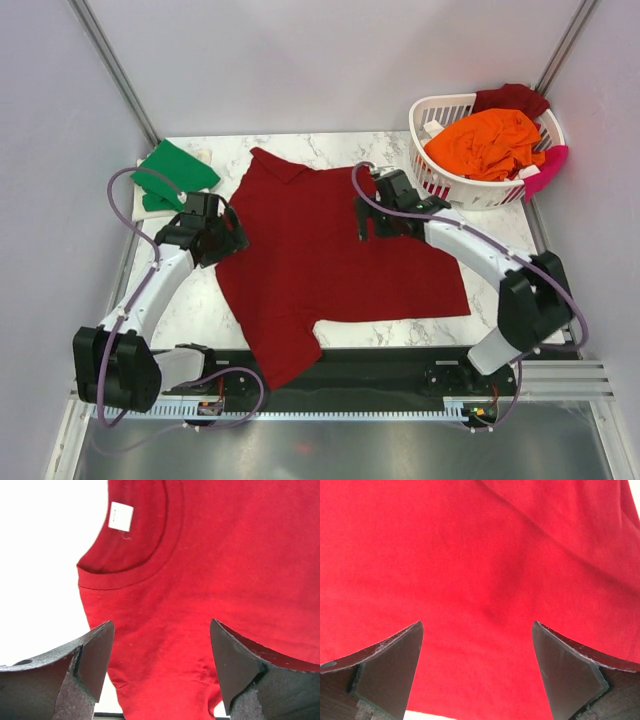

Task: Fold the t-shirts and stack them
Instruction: Flatten the tshirt out

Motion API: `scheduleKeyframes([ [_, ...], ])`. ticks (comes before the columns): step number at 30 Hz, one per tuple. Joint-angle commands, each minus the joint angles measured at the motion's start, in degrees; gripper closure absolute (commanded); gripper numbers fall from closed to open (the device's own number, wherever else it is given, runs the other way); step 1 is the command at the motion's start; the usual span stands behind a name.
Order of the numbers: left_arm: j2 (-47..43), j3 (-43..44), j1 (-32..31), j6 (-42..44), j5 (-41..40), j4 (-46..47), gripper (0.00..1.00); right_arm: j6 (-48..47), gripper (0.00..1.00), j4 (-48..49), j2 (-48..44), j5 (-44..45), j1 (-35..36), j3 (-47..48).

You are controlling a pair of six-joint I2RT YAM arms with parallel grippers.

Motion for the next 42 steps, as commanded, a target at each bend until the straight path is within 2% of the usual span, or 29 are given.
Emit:
scheduleKeyframes([
  [1,-0.4,0.19,-0.1,0.87,4.03,-0.19,0.16,-3.18,0.03,1.81,9.05,6.62,1.07,9.53],
  [2,-0.04,-2.0,-1.15,0.16,9.27,1.92,0.16,-3.36,0.04,1.64,11.27,7.07,0.98,11.57],
  [3,0.4,-3.24,-1.68,-2.11,10.54,5.33,0.17,-3.62,0.04,1.12,13.38,7.33,1.07,13.59],
  [7,1.89,-8.34,-6.86,-6.08,10.65,12.65,0.17,-3.45,0.07,-0.64,24.53,10.14,1.6,25.62],
  [10,3.73,-10.54,-10.73,-7.84,7.49,16.51,0.19,-3.8,0.09,-2.75,30.16,10.41,1.6,32.65],
  [13,7.42,-12.65,-11.71,-9.08,8.88,19.85,0.2,-4.24,0.09,-3.72,32.73,11.46,1.6,35.49],
  [17,10.07,-13.44,-11.44,-9.25,7.22,20.57,0.21,-4.15,0.09,-3.81,32.3,11.12,1.6,34.19],
  [19,9.63,-14.15,-10.31,-8.82,8.09,20.57,0.21,-4.24,0.09,-3.55,31.33,11.11,1.6,32.17],
  [21,8.4,-16.34,-6.1,-8.9,11.42,20.31,0.2,-4.5,0.09,-3.11,29.93,11.81,1.69,30.58],
  [25,0.26,-19.68,3.39,-10.22,11.18,14.26,0.19,-4.5,0.07,-1.97,27.73,12.26,1.6,26.54],
  [29,-8.79,-19.78,12.69,-11.89,10.9,8.45,0.17,-4.33,0.07,-1.53,27.55,10.68,1.6,26.36],
  [35,-18.39,-17.4,16.24,-13.65,7.75,1.86,0.16,-3.18,0.09,-1.26,28.69,7.77,2.91,30.04],
  [39,-19.46,-16.87,16.86,-13.74,5.99,0.71,0.16,-3.97,0.1,-2.57,32.81,9.7,3.97,36.18],
  [42,-19.11,-16.61,17.21,-13.21,6.25,0.97,0.16,-5.03,0.16,-3.89,36.5,12.68,3.8,40.31],
])
